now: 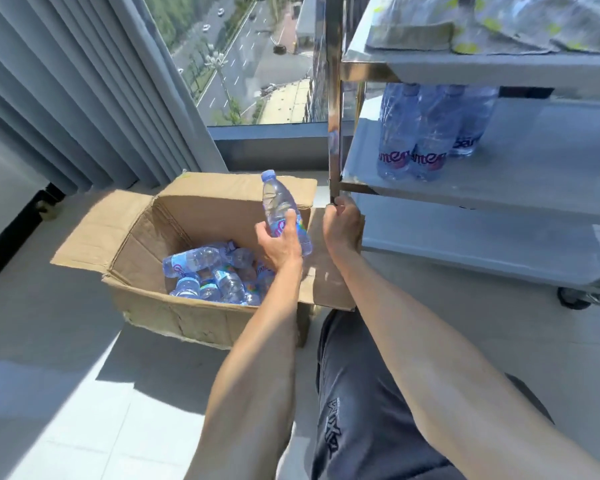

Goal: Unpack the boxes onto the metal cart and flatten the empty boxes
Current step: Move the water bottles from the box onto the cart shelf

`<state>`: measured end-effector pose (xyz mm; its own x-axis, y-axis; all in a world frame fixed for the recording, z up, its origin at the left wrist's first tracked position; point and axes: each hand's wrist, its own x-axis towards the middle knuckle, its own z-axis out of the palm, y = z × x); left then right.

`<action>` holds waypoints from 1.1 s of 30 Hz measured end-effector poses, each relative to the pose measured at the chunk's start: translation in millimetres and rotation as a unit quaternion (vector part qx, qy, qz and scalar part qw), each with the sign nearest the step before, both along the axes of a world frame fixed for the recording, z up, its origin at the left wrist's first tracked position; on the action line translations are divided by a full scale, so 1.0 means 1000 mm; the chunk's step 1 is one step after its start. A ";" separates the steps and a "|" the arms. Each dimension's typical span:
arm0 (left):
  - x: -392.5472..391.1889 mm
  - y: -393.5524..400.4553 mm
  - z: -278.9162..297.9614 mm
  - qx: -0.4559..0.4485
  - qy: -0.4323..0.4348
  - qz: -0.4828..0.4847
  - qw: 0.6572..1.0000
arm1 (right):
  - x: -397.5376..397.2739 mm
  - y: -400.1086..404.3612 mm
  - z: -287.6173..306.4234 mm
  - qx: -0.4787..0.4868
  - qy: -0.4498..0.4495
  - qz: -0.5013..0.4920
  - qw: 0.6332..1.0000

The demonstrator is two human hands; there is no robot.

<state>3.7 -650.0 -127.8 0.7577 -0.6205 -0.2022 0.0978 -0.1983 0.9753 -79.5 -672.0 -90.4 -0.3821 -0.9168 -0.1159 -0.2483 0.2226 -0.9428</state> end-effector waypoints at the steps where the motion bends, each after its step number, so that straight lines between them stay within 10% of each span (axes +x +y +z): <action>1: -0.006 0.003 0.004 -0.032 0.005 -0.023 0.999 | -0.006 0.001 0.003 -0.001 -0.008 -0.006 1.000; 7: -0.053 0.017 0.015 -0.120 0.103 -0.128 0.979 | -0.047 0.006 0.032 -0.013 -0.042 0.003 0.999; 16: -0.146 0.061 0.042 -0.122 -0.008 -0.320 0.940 | -0.152 0.032 0.057 -0.058 -0.143 0.046 0.987; 22: -0.206 0.111 0.056 -0.029 0.178 -0.355 0.918 | -0.242 0.089 0.078 -0.109 -0.322 0.055 0.939; 28: -0.262 0.147 0.044 0.014 0.268 -0.534 0.802 | -0.307 0.150 0.085 -0.138 -0.306 0.025 0.942; 33: -0.290 0.158 0.026 -0.004 0.176 -0.519 0.837 | -0.329 0.149 0.075 -0.099 -0.179 -0.103 0.973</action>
<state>-286.5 -491.7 -101.7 -0.2950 -0.9094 -0.2932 0.1583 -0.3491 0.9236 -408.7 -522.8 -15.8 -0.5278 -0.8430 -0.1038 0.1349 0.0375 -0.9902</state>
